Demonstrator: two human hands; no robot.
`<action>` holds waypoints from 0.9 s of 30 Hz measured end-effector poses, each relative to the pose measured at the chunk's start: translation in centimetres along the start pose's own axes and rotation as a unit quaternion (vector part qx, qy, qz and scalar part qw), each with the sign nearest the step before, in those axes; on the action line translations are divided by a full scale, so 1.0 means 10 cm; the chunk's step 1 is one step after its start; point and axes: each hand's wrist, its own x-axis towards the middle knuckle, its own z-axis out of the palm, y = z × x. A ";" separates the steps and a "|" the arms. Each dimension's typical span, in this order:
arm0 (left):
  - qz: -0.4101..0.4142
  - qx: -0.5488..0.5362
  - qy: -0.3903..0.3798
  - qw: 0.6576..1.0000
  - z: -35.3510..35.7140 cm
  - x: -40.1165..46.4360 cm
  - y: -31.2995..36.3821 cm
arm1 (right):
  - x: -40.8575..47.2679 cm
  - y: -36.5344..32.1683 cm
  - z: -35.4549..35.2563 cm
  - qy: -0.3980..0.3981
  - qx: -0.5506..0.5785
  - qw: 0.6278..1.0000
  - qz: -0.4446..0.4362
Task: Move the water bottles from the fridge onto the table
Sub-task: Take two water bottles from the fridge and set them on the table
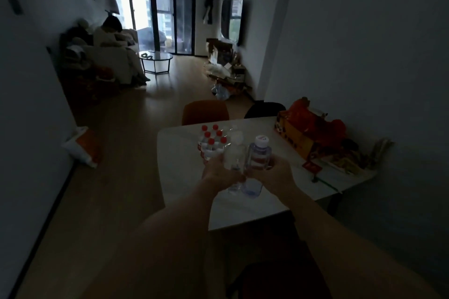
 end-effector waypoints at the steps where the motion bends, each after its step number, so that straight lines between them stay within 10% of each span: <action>1: -0.009 0.000 0.003 1.000 0.05 0.23 0.00 | 0.24 0.07 0.02 -0.002 0.002 1.000 0.003; 27: -0.150 0.118 0.198 0.962 1.77 3.70 -1.61 | 3.53 2.60 0.88 -0.058 0.029 0.994 0.082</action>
